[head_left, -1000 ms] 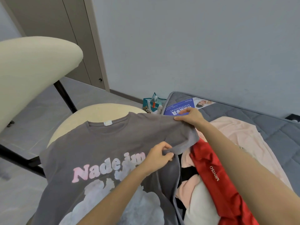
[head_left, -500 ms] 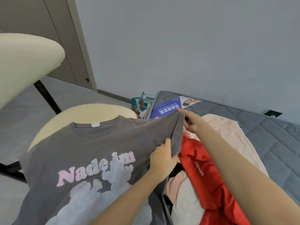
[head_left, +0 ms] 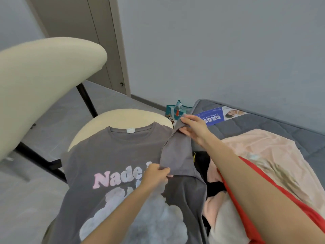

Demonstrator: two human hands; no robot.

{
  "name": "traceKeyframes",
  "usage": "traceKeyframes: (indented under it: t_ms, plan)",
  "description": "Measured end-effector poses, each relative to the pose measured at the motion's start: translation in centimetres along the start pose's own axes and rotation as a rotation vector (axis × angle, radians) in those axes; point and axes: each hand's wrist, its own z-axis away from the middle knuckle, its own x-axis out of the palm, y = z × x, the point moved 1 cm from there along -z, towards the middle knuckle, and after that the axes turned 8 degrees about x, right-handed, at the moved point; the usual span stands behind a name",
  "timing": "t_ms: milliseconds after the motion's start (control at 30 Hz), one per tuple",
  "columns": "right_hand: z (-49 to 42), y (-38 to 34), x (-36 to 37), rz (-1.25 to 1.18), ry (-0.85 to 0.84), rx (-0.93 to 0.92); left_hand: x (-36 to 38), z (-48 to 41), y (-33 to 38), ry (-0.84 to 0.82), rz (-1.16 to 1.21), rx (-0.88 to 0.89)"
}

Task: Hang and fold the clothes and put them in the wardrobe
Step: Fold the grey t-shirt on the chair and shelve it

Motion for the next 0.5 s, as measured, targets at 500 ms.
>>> traceKeyframes:
  t_ms: [500]
  plan:
    - [-1.1,11.2,-1.2,1.997,-0.102,-0.133,-5.0,0.4,-4.3,-0.018,-0.538,0.136]
